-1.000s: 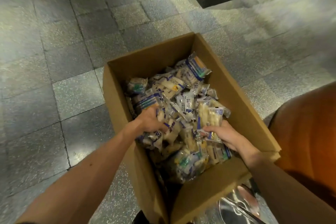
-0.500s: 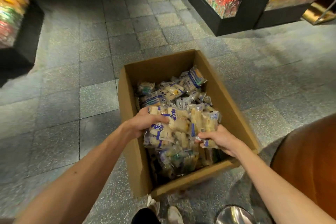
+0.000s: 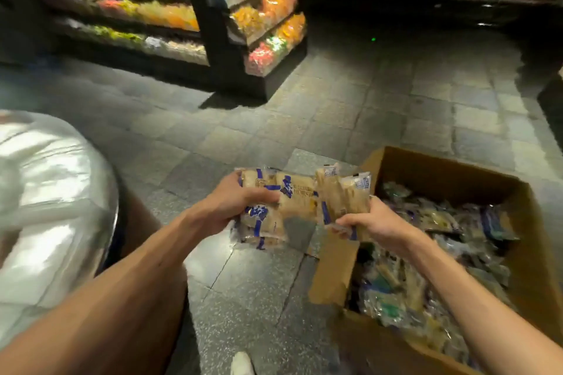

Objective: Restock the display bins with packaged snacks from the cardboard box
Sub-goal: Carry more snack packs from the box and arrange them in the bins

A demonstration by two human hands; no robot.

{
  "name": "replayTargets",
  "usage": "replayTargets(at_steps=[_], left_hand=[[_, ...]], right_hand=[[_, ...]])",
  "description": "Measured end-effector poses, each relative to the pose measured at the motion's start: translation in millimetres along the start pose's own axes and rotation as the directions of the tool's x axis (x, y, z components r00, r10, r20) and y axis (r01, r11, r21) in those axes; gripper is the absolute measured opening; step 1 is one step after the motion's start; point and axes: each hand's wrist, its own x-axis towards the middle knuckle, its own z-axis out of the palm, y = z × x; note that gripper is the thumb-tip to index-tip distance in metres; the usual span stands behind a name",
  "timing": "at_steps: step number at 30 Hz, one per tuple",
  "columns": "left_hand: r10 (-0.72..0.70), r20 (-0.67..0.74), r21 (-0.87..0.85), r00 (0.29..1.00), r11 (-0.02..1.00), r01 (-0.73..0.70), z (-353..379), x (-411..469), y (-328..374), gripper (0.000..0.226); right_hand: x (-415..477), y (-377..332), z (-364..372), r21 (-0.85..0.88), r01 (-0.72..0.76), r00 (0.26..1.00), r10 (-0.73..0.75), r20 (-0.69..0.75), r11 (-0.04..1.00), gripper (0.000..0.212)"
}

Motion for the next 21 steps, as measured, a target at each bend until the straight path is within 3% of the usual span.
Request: replayTargets(at_steps=[6,12,16,19,21], left_hand=[[0.021,-0.389,-0.082,0.921,0.995,-0.057,-137,-144,-49,0.028],[-0.104,-0.646,-0.266,0.756,0.959,-0.095,-219,-292,-137,0.037],[-0.286,-0.733,-0.466,0.618,0.872,-0.149,-260,-373,-206,0.073],[-0.409,-0.733,-0.589,0.543,0.781,-0.207,-286,-421,-253,0.055],[-0.469,-0.718,-0.635,0.514,0.744,-0.208,-301,-445,-279,0.061]], right_hand=[[47,-76,169,-0.096,0.107,0.915,-0.061,0.398,0.99,0.039],[47,-90,367,-0.144,0.162,0.746,-0.026,0.666,0.976,0.031],[32,-76,493,-0.118,0.064,0.634,0.051,0.772,0.991,0.021],[29,-60,565,-0.098,-0.076,0.566,0.123,0.815,0.992,0.023],[31,-50,600,-0.111,-0.153,0.522,0.176,0.834,0.982,0.034]])
